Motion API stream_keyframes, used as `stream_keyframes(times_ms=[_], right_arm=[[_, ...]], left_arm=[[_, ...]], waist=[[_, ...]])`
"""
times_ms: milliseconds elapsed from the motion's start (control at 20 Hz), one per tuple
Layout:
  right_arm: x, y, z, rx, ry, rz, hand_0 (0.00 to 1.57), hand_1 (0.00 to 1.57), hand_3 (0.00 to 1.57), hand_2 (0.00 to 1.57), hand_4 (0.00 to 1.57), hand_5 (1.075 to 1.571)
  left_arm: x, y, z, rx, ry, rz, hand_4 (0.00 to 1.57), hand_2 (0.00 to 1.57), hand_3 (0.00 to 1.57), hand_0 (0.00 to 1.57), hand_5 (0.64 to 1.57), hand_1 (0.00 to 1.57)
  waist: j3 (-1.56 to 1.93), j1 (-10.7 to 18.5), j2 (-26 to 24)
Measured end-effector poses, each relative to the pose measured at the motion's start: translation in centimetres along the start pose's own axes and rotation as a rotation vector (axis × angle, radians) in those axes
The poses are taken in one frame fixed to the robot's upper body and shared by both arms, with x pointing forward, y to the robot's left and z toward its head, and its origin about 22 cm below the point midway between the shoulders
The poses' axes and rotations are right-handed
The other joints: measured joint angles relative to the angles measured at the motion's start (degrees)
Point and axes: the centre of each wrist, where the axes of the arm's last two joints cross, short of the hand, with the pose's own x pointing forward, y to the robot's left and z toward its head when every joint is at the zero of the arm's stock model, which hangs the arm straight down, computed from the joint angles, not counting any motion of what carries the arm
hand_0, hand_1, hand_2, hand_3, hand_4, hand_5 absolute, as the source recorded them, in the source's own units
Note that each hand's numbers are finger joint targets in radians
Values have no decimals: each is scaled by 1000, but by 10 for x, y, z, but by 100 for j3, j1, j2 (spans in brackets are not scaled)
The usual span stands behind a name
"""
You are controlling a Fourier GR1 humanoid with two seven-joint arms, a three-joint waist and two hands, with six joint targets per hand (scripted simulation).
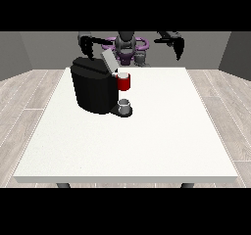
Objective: Insert the coffee pod into the coffee machine and close the lid
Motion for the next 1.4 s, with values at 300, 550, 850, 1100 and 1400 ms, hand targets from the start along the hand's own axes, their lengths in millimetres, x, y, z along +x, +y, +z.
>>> stream_keyframes(times_ms=[300,550,850,1100,1400], right_arm=[[9,12,-18,37,-37,29,0,0,0,0,0,1571],[15,25,-28,57,-57,57,0,0,0,0,0,1571],[18,26,-37,72,-62,65,0,0,0,0,0,1571],[25,29,-43,90,-81,78,0,0,0,0,0,1571],[43,40,-59,95,-108,85,0,0,0,0,182,1571]], left_arm=[[9,6,4,31,-46,-28,0,0,0,0,1571,0],[16,19,6,48,-60,-19,0,0,0,0,1571,0],[18,16,9,63,-66,-37,0,0,0,0,1571,0],[24,15,4,70,-77,-45,0,0,0,0,1571,0],[26,16,0,65,-86,-45,24,0,0,0,1571,0]], waist=[[-2,-118,301],[-14,-171,386],[-19,-199,437],[-28,-202,523],[-10,-103,705]])
